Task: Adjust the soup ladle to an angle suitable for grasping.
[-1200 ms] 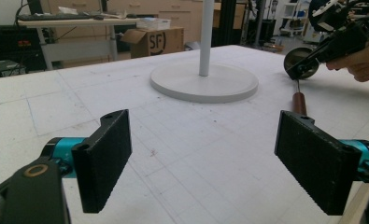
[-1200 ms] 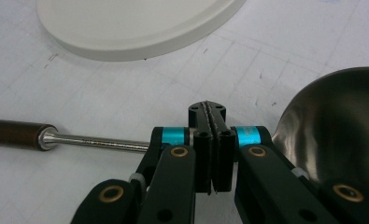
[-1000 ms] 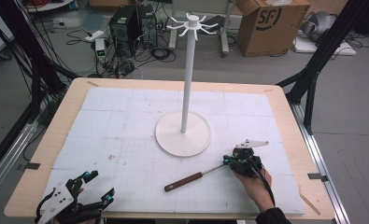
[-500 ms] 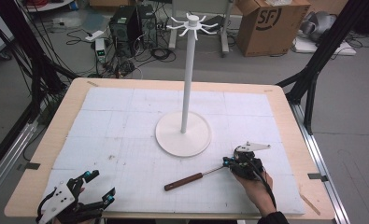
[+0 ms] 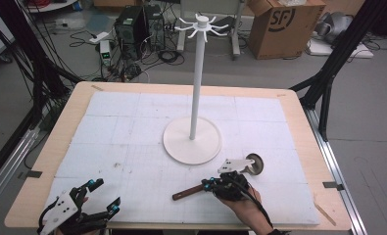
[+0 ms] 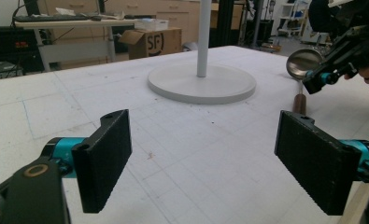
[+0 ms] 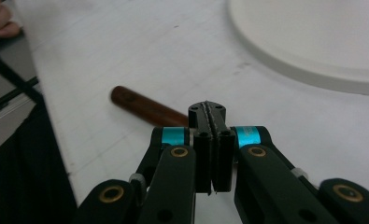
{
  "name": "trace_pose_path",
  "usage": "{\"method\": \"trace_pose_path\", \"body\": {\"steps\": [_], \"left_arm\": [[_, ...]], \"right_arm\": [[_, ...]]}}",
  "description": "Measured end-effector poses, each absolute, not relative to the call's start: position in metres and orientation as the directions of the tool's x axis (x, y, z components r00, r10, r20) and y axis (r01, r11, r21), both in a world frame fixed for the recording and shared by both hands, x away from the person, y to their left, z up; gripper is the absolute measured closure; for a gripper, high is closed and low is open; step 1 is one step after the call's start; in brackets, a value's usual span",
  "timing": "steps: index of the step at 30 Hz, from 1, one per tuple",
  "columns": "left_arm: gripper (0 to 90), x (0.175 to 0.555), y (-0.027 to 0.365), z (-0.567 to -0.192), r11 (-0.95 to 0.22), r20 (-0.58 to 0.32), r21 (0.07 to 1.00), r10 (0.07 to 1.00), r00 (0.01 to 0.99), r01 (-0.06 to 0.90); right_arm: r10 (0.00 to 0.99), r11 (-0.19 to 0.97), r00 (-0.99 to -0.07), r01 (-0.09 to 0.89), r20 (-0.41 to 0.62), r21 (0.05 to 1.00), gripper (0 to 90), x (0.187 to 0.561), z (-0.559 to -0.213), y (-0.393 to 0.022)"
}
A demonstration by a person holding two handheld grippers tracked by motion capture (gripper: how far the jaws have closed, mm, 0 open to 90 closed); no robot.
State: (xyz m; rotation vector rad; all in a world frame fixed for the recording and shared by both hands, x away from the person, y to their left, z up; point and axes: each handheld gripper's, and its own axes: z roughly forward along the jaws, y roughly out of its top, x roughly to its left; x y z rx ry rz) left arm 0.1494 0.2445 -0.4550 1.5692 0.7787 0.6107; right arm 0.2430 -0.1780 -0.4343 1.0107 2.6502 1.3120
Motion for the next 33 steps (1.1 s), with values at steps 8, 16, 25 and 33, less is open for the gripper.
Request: {"method": "trace_pose_path", "body": {"steps": [8,16,25,33], "left_arm": [[19.4,0.149,0.244,-0.455,-0.056,-0.044,0.989,0.77,0.636,0.137],[19.4,0.149,0.244,-0.455,-0.055,-0.046,0.989,0.771,0.636,0.137],[19.4,0.149,0.245,-0.455,-0.056,-0.044,0.989,0.772,0.635,0.137],[19.4,0.149,0.246,-0.455,-0.052,-0.048,0.989,0.774,0.632,0.139]], "right_arm": [[0.484,0.473,-0.825,0.526,0.29,0.707,90.0,0.235,-0.443,-0.163],[0.454,0.523,-0.837,0.528,0.305,0.669,90.0,0.233,-0.455,-0.146],[0.46,0.51,-0.832,0.533,0.309,0.675,90.0,0.244,-0.458,-0.139],[0.469,0.501,-0.827,0.539,0.311,0.677,90.0,0.251,-0.462,-0.131]]}}
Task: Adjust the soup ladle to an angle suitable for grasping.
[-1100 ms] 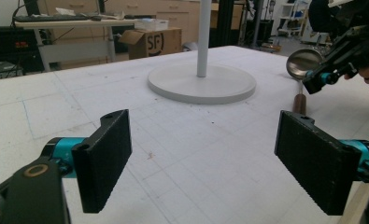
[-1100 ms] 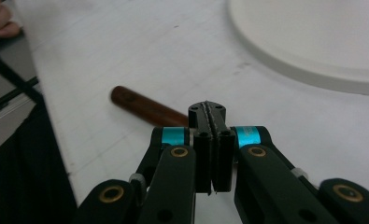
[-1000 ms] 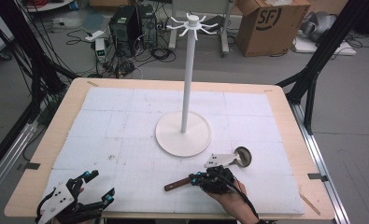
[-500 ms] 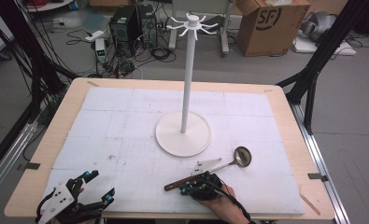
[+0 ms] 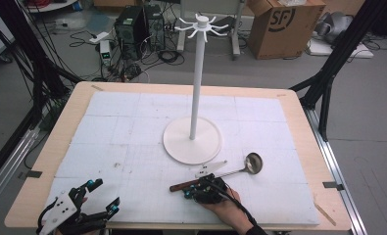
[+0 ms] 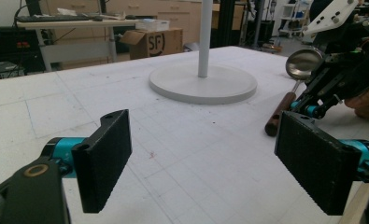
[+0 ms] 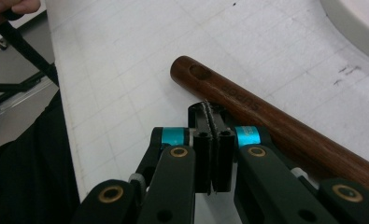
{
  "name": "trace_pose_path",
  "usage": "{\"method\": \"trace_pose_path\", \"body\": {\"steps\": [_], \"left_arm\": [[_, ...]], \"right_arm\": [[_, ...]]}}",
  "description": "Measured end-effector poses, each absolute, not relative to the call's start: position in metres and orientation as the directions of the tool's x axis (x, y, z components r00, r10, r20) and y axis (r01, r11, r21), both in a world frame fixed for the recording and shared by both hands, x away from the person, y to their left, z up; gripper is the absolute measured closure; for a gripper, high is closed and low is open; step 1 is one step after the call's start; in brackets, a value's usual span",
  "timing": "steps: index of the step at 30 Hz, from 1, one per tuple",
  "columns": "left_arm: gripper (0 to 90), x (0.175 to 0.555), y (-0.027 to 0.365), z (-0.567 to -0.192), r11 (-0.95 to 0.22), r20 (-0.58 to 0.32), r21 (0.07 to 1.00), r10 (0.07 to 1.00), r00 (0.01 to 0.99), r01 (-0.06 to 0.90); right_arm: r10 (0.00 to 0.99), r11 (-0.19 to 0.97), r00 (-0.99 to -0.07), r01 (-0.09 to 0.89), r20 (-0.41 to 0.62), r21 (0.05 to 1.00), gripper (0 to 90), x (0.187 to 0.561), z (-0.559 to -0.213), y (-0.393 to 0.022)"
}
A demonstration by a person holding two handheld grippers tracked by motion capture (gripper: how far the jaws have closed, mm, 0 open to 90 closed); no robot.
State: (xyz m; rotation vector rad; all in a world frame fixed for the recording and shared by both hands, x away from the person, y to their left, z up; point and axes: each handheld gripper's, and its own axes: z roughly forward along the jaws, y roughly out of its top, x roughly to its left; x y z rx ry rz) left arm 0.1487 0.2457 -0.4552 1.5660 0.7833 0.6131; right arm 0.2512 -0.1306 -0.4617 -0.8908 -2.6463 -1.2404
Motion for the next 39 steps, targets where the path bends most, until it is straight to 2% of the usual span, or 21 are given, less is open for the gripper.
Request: {"method": "trace_pose_path", "body": {"steps": [23,39], "left_arm": [[19.4,0.148,0.248,-0.455,-0.049,-0.049,0.989,0.776,0.629,0.138],[19.4,0.147,0.248,-0.455,-0.049,-0.049,0.989,0.776,0.629,0.137]], "right_arm": [[0.552,0.46,-0.789,0.559,0.271,0.69,90.0,0.292,-0.462,-0.11],[0.574,0.459,-0.787,0.539,0.227,0.707,90.0,0.297,-0.459,-0.104]]}}
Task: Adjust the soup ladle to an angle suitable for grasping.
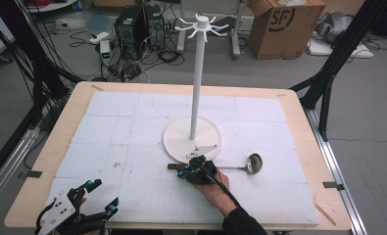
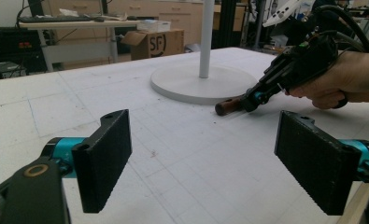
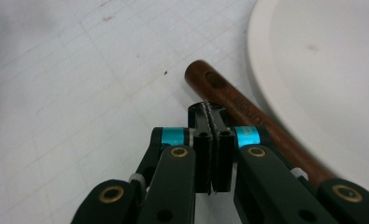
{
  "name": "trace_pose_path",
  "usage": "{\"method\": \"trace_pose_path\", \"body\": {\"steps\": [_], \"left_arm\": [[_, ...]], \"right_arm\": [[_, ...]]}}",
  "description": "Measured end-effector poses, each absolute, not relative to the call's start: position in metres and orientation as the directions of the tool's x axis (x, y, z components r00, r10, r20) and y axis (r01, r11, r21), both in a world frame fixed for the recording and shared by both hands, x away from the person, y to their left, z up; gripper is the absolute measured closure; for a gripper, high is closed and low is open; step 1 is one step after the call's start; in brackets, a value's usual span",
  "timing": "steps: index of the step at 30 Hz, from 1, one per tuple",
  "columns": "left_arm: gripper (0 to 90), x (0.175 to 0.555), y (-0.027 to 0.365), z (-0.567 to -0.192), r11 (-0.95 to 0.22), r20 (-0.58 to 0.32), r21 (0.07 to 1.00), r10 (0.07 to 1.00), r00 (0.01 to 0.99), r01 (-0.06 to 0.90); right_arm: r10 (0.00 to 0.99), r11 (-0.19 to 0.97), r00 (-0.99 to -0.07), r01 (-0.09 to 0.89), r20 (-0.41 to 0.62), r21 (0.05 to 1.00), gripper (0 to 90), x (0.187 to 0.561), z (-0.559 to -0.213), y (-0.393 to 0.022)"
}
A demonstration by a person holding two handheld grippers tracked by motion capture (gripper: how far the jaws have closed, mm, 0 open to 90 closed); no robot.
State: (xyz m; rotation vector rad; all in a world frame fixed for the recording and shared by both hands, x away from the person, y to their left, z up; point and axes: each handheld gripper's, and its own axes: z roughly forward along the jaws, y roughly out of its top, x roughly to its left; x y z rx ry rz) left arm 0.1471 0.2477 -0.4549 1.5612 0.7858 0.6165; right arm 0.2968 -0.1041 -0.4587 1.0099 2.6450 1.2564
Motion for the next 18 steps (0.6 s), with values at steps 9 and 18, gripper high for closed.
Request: {"method": "trace_pose_path", "body": {"steps": [9,18], "left_arm": [[19.4,0.147,0.249,-0.455,-0.043,-0.053,0.99,0.777,0.627,0.137],[19.4,0.147,0.248,-0.455,-0.048,-0.048,0.99,0.777,0.628,0.135]], "right_arm": [[0.581,0.46,-0.784,0.539,0.22,0.705,90.0,0.298,-0.456,-0.103],[0.586,0.411,-0.776,0.532,0.232,0.74,90.0,0.283,-0.447,-0.127]]}}
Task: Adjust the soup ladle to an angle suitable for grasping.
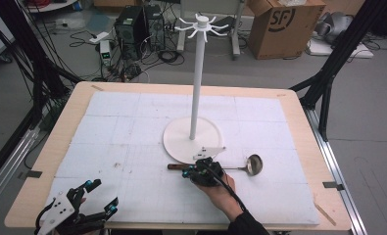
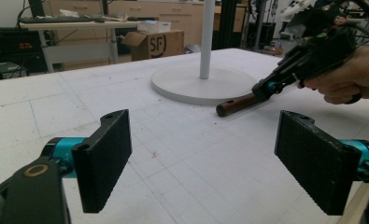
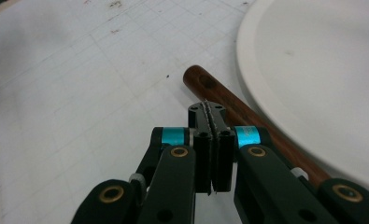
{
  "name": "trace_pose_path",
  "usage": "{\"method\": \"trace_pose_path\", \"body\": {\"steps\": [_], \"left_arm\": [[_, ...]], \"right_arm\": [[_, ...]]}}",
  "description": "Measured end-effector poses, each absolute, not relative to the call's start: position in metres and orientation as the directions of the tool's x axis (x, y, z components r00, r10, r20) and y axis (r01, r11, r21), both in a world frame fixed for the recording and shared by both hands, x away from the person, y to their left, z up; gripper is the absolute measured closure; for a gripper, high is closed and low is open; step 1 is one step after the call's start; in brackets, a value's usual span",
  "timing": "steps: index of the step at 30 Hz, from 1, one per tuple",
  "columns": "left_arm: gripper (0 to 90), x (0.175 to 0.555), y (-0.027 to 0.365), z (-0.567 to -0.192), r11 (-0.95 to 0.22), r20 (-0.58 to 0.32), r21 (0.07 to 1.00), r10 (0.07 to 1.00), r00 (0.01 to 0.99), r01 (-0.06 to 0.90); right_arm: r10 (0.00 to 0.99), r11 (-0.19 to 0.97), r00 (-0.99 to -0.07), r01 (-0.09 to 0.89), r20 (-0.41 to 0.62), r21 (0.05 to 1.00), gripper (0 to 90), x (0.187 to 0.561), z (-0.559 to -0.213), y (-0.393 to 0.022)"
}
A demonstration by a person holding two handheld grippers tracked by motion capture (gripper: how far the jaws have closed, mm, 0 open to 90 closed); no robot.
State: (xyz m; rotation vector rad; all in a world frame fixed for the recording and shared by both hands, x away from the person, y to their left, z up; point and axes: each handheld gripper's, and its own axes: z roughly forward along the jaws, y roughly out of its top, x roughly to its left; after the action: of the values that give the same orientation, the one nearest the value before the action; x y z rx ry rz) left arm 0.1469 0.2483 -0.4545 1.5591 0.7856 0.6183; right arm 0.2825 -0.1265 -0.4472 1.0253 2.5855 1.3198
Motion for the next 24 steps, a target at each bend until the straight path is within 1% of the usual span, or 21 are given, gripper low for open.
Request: {"method": "trace_pose_path", "body": {"steps": [6,13,18,24], "left_arm": [[19.4,0.149,0.244,-0.453,-0.049,-0.05,0.989,0.771,0.635,0.138],[19.4,0.154,0.239,-0.455,-0.058,-0.048,0.988,0.763,0.645,0.142],[19.4,0.155,0.24,-0.456,-0.055,-0.051,0.988,0.762,0.646,0.143],[19.4,0.156,0.241,-0.457,-0.049,-0.058,0.988,0.763,0.643,0.148]], "right_arm": [[0.618,0.349,-0.746,0.544,0.25,0.763,90.0,0.27,-0.444,-0.158],[0.649,0.298,-0.72,0.537,0.245,0.789,90.0,0.26,-0.439,-0.188],[0.664,0.293,-0.711,0.53,0.23,0.796,90.0,0.251,-0.44,-0.202],[0.673,0.265,-0.7,0.529,0.239,0.806,90.0,0.245,-0.442,-0.216]]}}
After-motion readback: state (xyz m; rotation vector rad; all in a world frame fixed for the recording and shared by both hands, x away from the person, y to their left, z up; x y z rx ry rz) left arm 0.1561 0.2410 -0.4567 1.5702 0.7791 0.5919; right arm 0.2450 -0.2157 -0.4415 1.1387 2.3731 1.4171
